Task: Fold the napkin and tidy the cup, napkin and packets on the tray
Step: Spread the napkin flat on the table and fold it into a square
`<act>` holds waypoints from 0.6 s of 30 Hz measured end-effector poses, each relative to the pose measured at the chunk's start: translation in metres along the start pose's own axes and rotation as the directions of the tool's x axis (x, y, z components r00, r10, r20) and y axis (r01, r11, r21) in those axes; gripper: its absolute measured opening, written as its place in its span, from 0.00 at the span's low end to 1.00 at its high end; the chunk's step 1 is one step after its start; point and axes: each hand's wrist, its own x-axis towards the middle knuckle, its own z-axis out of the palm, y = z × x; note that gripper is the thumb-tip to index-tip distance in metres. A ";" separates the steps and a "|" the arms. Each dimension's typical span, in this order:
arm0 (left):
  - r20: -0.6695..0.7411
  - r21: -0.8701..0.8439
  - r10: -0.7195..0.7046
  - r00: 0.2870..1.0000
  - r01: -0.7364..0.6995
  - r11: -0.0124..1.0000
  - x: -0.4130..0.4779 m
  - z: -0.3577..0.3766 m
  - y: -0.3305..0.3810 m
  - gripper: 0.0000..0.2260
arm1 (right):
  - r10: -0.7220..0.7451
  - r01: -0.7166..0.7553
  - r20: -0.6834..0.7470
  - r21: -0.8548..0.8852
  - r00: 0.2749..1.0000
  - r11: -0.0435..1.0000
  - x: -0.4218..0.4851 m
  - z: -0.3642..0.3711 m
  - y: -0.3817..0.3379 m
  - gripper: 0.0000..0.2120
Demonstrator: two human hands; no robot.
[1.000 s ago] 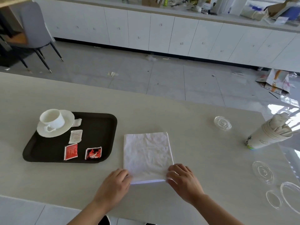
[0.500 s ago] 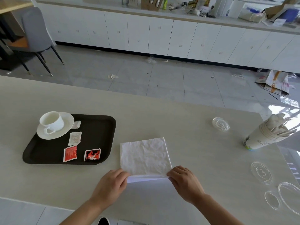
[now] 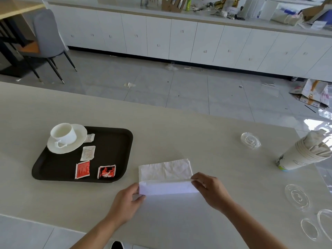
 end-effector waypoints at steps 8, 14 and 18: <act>-0.243 -0.141 -0.256 0.936 0.227 0.964 0.004 0.013 0.003 0.10 | 0.049 -0.049 0.009 0.007 0.999 0.999 0.050 0.008 -0.012 0.02; -0.319 -0.180 -0.328 0.889 0.283 0.942 0.020 0.013 0.011 0.05 | 0.125 -0.125 0.000 -0.029 0.992 0.992 0.077 0.015 -0.011 0.02; -0.336 -0.202 -0.359 0.871 0.305 0.930 0.029 0.014 0.010 0.02 | 0.143 -0.143 -0.002 -0.060 0.990 0.988 0.086 0.024 -0.009 0.04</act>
